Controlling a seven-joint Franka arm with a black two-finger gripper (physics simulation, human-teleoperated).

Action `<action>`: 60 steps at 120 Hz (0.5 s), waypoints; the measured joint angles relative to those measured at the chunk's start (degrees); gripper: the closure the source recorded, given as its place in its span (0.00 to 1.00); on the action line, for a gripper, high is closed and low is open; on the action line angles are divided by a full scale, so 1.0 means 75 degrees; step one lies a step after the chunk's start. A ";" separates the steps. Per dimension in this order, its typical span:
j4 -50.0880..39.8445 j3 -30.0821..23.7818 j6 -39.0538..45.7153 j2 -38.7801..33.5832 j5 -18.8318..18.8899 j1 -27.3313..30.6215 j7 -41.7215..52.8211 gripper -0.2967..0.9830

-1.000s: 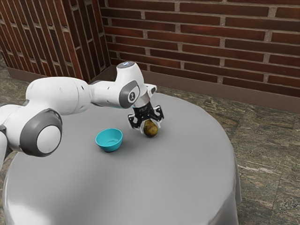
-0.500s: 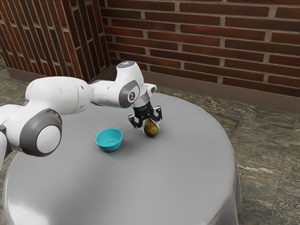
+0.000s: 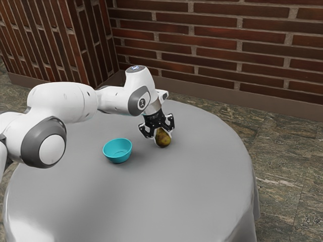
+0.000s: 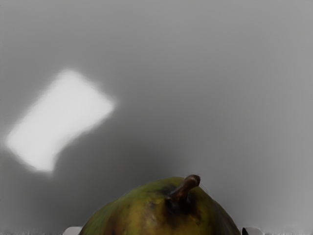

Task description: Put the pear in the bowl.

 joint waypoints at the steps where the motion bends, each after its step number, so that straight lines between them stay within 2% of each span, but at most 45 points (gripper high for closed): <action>1: -0.0004 0.0000 0.0000 -0.0001 0.0001 0.0000 -0.0002 0.53; 32: -0.0169 0.0022 -0.0006 -0.0313 0.0061 0.0012 -0.0070 0.56; 60: -0.1834 0.0081 -0.0010 -0.1785 0.0087 0.0109 -0.0169 0.57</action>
